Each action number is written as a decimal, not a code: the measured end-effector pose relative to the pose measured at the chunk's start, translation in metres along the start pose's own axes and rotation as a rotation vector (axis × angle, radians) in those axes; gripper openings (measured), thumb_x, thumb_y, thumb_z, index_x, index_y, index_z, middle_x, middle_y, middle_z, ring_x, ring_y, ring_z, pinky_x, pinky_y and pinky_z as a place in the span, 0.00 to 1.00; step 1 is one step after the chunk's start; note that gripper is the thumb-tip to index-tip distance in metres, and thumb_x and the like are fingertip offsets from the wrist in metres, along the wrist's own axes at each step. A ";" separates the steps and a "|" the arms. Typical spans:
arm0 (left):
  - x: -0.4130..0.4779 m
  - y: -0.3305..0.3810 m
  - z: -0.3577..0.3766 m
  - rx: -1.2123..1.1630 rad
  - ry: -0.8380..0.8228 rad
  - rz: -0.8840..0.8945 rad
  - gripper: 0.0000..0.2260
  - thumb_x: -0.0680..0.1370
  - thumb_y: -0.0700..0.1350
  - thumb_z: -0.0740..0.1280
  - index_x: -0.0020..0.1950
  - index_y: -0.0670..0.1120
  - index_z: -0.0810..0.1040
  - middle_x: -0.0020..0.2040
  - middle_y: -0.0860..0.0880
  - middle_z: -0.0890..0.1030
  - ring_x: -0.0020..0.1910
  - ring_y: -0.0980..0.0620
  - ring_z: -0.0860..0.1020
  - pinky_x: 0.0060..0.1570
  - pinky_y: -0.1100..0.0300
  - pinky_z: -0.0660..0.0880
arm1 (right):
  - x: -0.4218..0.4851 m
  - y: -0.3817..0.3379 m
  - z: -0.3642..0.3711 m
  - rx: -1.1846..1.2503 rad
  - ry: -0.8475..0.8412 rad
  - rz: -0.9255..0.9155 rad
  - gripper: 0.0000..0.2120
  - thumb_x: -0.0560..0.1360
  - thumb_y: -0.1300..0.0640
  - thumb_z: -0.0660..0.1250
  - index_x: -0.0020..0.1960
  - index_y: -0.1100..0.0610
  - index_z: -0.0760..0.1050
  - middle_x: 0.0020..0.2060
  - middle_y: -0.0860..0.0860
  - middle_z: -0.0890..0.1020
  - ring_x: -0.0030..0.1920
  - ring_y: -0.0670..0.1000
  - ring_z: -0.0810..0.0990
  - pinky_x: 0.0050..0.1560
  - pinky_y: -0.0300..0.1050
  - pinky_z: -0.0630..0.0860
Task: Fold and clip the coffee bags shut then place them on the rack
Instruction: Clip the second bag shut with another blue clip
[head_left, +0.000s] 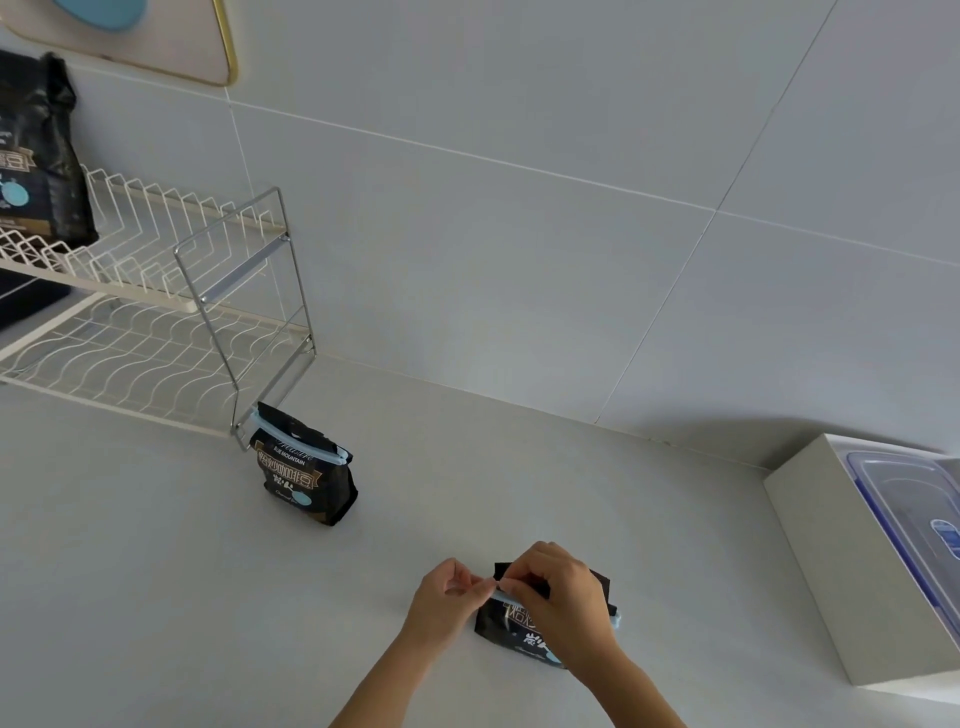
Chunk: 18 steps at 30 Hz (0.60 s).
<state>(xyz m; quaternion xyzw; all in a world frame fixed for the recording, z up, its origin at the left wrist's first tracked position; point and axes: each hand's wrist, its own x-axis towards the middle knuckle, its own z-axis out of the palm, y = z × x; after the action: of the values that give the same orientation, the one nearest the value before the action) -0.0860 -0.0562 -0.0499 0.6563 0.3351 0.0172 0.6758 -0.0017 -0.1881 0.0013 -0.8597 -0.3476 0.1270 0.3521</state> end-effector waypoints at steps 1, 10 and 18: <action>0.001 0.000 0.000 0.012 -0.003 0.007 0.10 0.72 0.45 0.71 0.37 0.44 0.72 0.35 0.52 0.80 0.37 0.57 0.78 0.39 0.67 0.71 | 0.000 0.000 -0.001 0.008 -0.012 -0.007 0.03 0.68 0.53 0.72 0.38 0.51 0.79 0.35 0.43 0.80 0.40 0.43 0.77 0.39 0.41 0.75; -0.009 0.023 0.009 0.233 0.241 0.355 0.06 0.75 0.39 0.65 0.45 0.50 0.76 0.45 0.57 0.80 0.48 0.60 0.77 0.45 0.74 0.70 | -0.001 0.033 -0.045 0.311 0.321 0.245 0.15 0.78 0.62 0.61 0.38 0.49 0.79 0.36 0.47 0.82 0.40 0.44 0.80 0.40 0.36 0.74; -0.019 0.053 0.052 0.854 -0.070 0.771 0.07 0.74 0.52 0.63 0.50 0.55 0.75 0.48 0.56 0.77 0.48 0.57 0.74 0.46 0.65 0.64 | -0.026 0.063 -0.023 0.270 0.304 0.343 0.17 0.78 0.63 0.59 0.37 0.47 0.77 0.42 0.50 0.79 0.43 0.41 0.78 0.40 0.34 0.71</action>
<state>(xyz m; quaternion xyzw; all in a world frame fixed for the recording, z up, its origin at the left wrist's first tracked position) -0.0538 -0.1029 0.0011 0.9459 0.0261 0.1036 0.3064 0.0224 -0.2499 -0.0268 -0.8604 -0.1201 0.0996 0.4851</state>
